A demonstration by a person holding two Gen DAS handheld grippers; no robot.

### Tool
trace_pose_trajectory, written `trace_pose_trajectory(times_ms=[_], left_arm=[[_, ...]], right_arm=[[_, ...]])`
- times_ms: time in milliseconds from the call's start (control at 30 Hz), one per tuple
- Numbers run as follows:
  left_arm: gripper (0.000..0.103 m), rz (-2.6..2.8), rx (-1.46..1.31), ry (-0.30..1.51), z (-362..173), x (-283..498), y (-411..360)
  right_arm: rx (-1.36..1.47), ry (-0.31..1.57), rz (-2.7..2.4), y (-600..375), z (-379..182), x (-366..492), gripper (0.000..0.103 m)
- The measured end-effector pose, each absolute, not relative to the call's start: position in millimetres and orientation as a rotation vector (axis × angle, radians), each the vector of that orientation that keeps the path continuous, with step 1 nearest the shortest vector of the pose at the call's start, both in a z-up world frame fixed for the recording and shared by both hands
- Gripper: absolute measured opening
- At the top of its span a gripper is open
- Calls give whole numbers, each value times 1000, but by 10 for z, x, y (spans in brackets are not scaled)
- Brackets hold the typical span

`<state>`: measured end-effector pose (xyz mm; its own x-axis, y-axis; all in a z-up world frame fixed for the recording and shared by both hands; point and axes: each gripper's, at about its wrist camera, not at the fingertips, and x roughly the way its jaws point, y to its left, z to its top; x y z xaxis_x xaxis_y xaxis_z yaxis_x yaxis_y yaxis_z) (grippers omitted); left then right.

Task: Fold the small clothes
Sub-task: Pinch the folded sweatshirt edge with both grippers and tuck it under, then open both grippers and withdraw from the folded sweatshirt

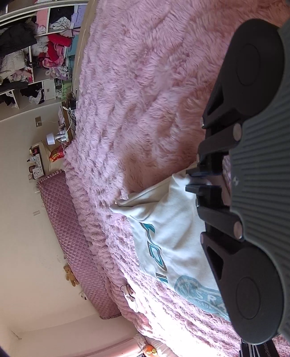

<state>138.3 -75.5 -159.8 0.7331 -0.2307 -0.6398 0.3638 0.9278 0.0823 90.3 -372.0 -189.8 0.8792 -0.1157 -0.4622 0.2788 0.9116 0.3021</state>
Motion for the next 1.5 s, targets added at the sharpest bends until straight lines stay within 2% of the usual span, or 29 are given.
trace_pose_trajectory(times_ms=[100,233,400,467,533,600,700,867,967,1200,1500], left_arm=[[10,-297,267,666,-1575,1345,-847],[10,-286,233,761,-1743,1437,-785],[9,-283,209,808,-1741,1412,-624],[9,-286,178,809,-1662,1348,-512],[9,-291,131,784,-1542,1288,-399],[9,-323,58,743,-1400,1279,-311],[10,-367,-48,703,-1227,1408,-296],[10,-433,-152,639,-1186,1692,-458],[23,-439,-225,631,-1261,1829,-555],[34,-390,-253,678,-1440,2156,-773],[31,-361,-238,718,-1693,2166,-739]], right_arm=[[352,451,-219,-3724,-1852,915,1],[357,539,-234,-3730,-2123,1017,1],[328,537,-231,-3709,-2145,1025,2],[362,535,-219,-3760,-2113,996,6],[422,500,-202,-3836,-1999,917,14],[429,457,-194,-3884,-1858,883,14],[415,413,-176,-3946,-1668,972,22],[347,353,-113,-4014,-1424,1465,22],[320,325,34,-4010,-1350,1844,22],[312,455,119,-3989,-1502,2790,23],[341,593,29,-4246,-1984,3350,23]])
